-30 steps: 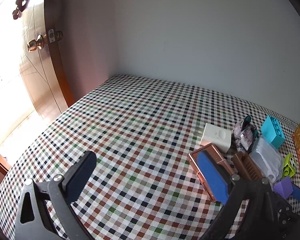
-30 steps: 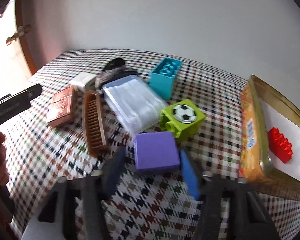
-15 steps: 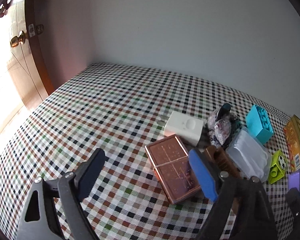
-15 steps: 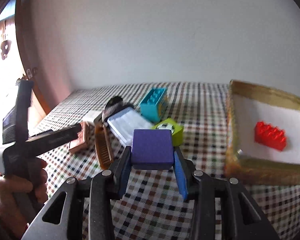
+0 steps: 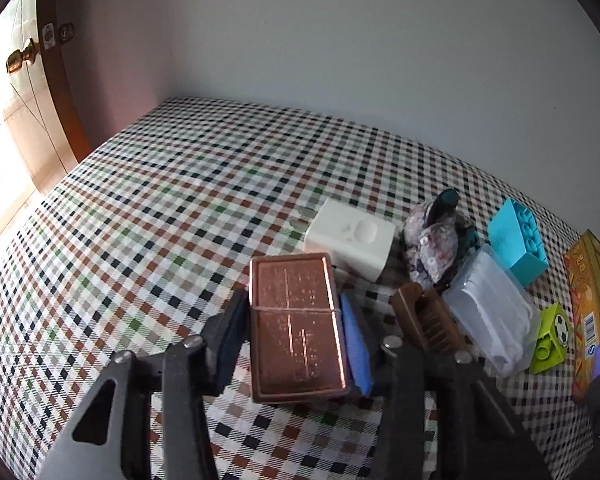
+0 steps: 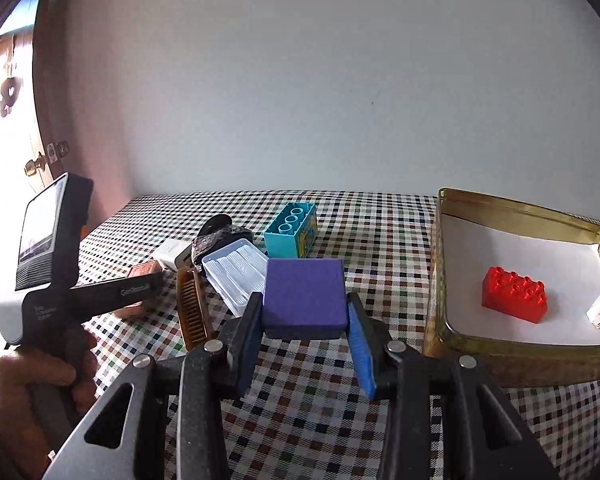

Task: Organize rigid objects
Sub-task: 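Grasp the copper card case with the left gripper and lift it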

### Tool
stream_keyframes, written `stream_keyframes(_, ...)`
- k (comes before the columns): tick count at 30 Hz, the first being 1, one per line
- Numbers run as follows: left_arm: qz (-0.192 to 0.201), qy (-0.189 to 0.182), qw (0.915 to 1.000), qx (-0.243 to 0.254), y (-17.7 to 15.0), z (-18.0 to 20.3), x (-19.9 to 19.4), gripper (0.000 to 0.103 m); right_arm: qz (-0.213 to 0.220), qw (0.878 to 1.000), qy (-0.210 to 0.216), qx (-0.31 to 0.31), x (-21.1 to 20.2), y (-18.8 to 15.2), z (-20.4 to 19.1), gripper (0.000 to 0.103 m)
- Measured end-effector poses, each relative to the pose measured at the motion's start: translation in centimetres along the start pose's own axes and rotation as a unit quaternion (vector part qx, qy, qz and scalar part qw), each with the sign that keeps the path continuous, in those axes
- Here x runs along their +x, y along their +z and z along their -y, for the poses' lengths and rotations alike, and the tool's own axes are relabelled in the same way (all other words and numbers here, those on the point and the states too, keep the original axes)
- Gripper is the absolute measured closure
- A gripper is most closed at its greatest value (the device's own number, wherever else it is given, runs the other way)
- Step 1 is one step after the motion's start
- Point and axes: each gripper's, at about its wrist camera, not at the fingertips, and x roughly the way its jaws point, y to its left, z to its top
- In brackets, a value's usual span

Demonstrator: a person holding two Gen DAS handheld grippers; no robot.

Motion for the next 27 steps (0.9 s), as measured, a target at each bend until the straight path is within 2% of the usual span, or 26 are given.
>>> stream_keyframes(9, 0.007, -0.076, 0.997, -0.01, -1.9, -2.6, -2.5, 0.059, 0.012, 1.0, -0.005, 0.002, -0.5, 0.0, 0.1, 0.061)
stream_keyframes(11, 0.016, -0.084, 0.9963, -0.014, -2.3, -3.0, -3.2, 0.059, 0.02, 1.0, -0.003, 0.006, -0.9, 0.1, 0.2, 0.061)
stream_keyframes(15, 0.056, -0.069, 0.996, -0.005, -3.5, -3.5, -5.9, 0.059, 0.036, 0.999, -0.002, 0.01, -1.6, 0.3, 0.6, 0.061)
stream_keyframes(20, 0.121, -0.031, 0.9918, 0.028, -4.8, -1.9, -9.6, 0.059, 0.068, 0.998, 0.002, 0.016, -2.8, 0.7, 1.0, 0.061)
stream_keyframes(27, 0.136, -0.013, 0.9892, 0.053, -6.0, 0.9, -11.7, 0.059, 0.099, 0.995, -0.024, 0.004, -3.9, 0.9, 1.3, 0.061)
